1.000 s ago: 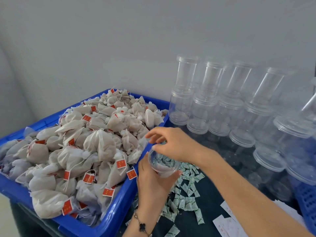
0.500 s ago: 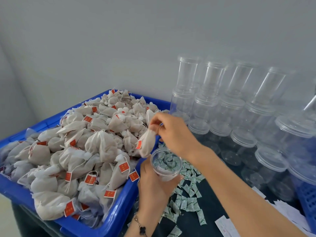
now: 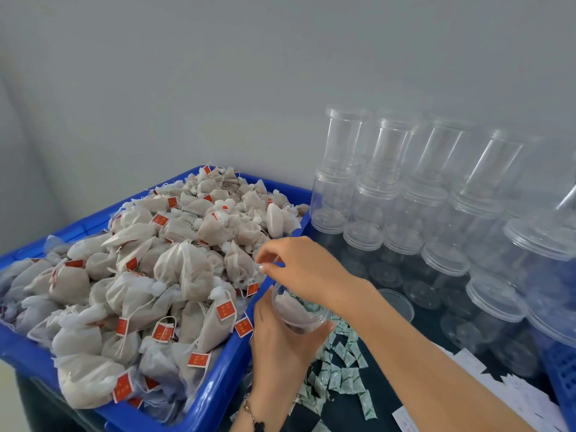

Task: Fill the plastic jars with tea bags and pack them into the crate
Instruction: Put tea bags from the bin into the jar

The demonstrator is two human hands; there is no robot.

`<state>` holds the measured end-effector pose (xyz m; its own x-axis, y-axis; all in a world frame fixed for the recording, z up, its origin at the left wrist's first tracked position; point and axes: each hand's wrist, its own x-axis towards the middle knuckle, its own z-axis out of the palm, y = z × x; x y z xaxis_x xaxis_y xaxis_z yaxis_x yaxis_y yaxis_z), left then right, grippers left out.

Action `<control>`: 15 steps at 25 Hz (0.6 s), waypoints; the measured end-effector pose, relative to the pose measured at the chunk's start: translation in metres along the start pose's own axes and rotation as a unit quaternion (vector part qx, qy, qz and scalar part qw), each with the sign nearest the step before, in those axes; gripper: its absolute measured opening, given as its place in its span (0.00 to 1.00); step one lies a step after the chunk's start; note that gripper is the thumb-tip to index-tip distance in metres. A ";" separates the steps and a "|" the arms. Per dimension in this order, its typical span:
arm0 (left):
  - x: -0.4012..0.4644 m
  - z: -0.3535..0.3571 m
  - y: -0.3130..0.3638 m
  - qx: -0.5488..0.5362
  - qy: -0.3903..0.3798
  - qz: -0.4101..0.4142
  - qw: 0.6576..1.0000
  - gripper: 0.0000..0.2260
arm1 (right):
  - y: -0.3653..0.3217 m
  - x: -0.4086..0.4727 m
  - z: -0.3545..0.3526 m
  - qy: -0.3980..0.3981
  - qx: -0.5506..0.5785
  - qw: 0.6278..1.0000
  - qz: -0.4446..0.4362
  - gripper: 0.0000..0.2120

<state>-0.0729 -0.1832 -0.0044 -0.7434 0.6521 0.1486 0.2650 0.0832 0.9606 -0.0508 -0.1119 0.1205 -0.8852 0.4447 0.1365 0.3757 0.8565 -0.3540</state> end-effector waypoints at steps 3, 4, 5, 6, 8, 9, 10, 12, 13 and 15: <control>-0.004 -0.003 0.001 -0.044 0.017 0.016 0.999 0.43 | 0.000 0.004 -0.005 0.009 0.020 0.999 0.033 0.07; -0.004 -0.005 0.001 -0.041 0.027 0.026 0.998 0.41 | 0.005 0.000 -0.009 -0.010 0.023 0.999 0.042 0.05; -0.004 -0.004 0.002 -0.030 0.032 0.028 0.999 0.40 | 0.009 -0.006 -0.013 -0.054 0.007 0.998 0.042 0.03; -0.002 -0.004 0.001 -0.016 0.035 0.029 0.999 0.40 | 0.012 -0.012 -0.014 -0.114 -0.030 0.993 0.029 0.04; -0.003 0.000 -0.001 0.019 0.037 0.080 0.996 0.37 | 0.015 -0.021 -0.005 -0.233 -0.118 0.965 0.007 0.09; -0.005 0.002 0.000 0.033 0.034 0.112 0.993 0.36 | 0.016 -0.023 0.004 -0.273 -0.152 0.950 0.017 0.13; -0.008 0.005 0.000 0.044 0.022 0.131 0.990 0.38 | 0.020 -0.023 0.013 -0.300 -0.174 0.937 0.039 0.15; -0.014 0.011 0.000 0.071 -0.005 0.141 0.987 0.42 | 0.031 -0.021 0.023 -0.338 -0.199 0.918 0.063 0.10; -0.016 0.014 -0.001 0.081 -0.013 0.140 0.987 0.43 | 0.033 -0.021 0.024 -0.355 -0.213 0.908 0.063 0.08; -0.017 0.014 0.000 0.078 -0.016 0.114 0.990 0.42 | 0.034 -0.022 0.015 -0.371 -0.225 0.898 0.070 0.09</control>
<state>-0.0518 -0.1835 -0.0102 -0.6339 0.6909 0.3475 0.5170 0.0444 0.8549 -0.0226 -0.0966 0.0913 -0.6971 0.4028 -0.5932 0.4234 0.8989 0.1128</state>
